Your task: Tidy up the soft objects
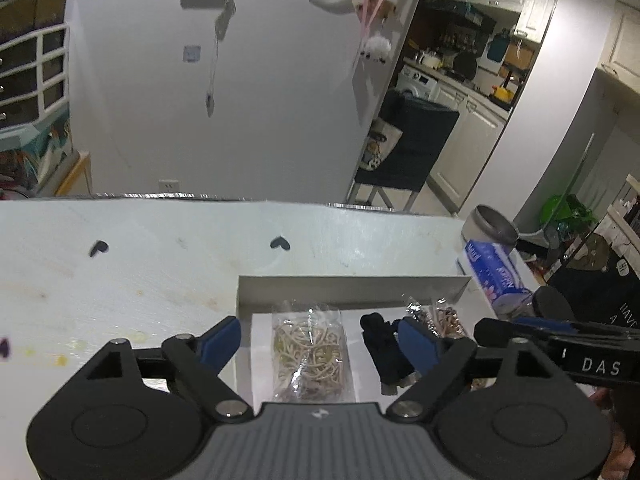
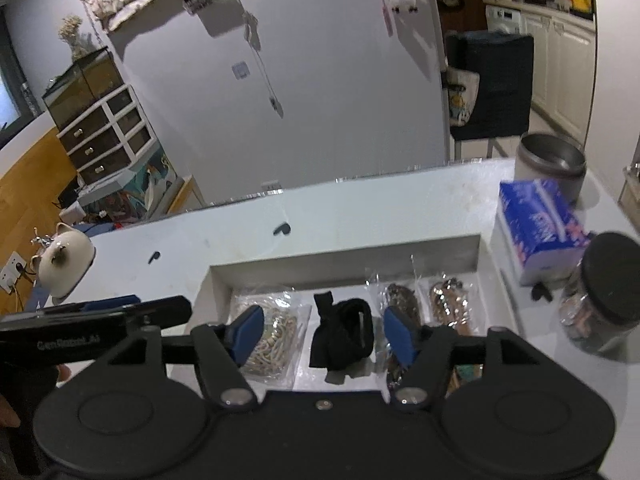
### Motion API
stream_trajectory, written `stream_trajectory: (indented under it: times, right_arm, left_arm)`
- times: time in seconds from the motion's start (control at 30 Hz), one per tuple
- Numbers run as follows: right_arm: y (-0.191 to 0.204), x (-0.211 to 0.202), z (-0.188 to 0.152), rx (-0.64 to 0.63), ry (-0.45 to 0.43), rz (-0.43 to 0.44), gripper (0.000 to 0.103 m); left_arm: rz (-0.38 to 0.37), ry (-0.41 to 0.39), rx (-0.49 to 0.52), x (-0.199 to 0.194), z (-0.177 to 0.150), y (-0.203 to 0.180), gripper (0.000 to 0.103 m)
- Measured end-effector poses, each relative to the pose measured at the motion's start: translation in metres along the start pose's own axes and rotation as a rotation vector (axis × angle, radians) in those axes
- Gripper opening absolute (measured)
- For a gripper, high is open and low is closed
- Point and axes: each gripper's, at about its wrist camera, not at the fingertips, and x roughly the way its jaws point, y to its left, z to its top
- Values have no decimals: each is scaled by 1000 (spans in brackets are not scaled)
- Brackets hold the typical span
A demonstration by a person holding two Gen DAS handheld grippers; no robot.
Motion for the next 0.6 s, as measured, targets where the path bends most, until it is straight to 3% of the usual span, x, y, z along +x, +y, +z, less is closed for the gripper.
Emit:
stream_trajectory:
  times: [0.3, 0.6]
  right_arm:
    - [18, -53, -2, -49, -90, 2, 71]
    - [24, -103, -22, -73, -164, -33, 83]
  left_arm:
    - [21, -74, 7, -55, -7, -4, 102]
    - [58, -112, 11, -101, -32, -1, 103]
